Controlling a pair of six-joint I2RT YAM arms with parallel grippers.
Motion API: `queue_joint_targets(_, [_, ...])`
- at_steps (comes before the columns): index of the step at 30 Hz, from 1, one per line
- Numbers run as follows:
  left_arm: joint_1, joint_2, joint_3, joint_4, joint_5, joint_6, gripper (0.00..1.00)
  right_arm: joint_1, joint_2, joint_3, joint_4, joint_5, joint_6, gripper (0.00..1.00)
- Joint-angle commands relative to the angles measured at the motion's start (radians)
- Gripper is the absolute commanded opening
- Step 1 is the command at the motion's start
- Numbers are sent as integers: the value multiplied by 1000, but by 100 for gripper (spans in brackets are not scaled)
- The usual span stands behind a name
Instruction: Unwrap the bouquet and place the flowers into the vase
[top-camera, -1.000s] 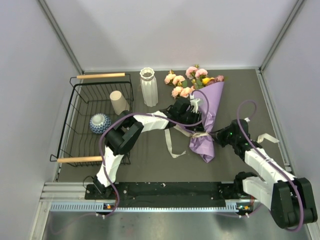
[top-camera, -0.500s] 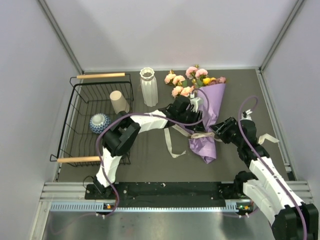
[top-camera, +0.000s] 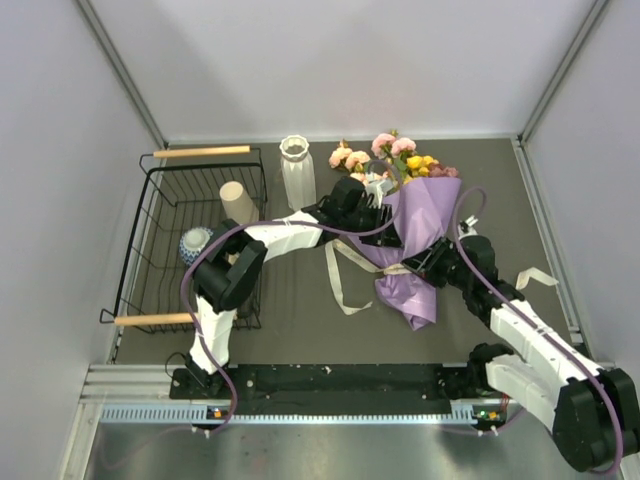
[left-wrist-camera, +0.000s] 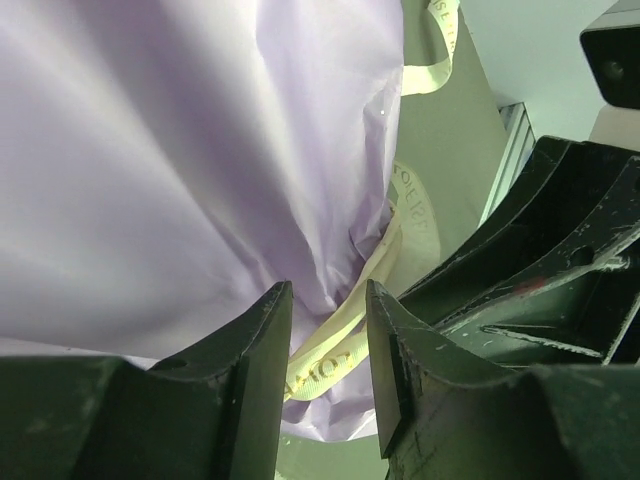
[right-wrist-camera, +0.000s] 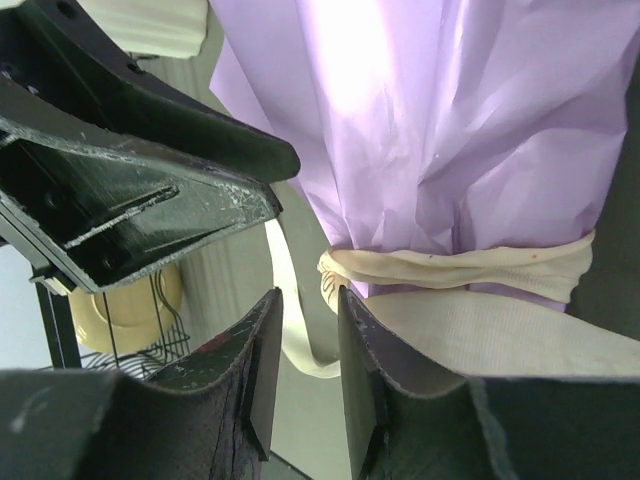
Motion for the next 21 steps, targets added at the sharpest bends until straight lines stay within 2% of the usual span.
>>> queue_joint_targets(1, [0,-34,-12,47,36,-12,40,39,31,43,71,18,30,29])
queue_joint_targets(11, [-1,19,-15,52,42,-18,38,54,3,15,-4,113,58,32])
queue_joint_targets(21, [-3,24,-46,63,36,-20,38,54,48,32,-69,200,181,34])
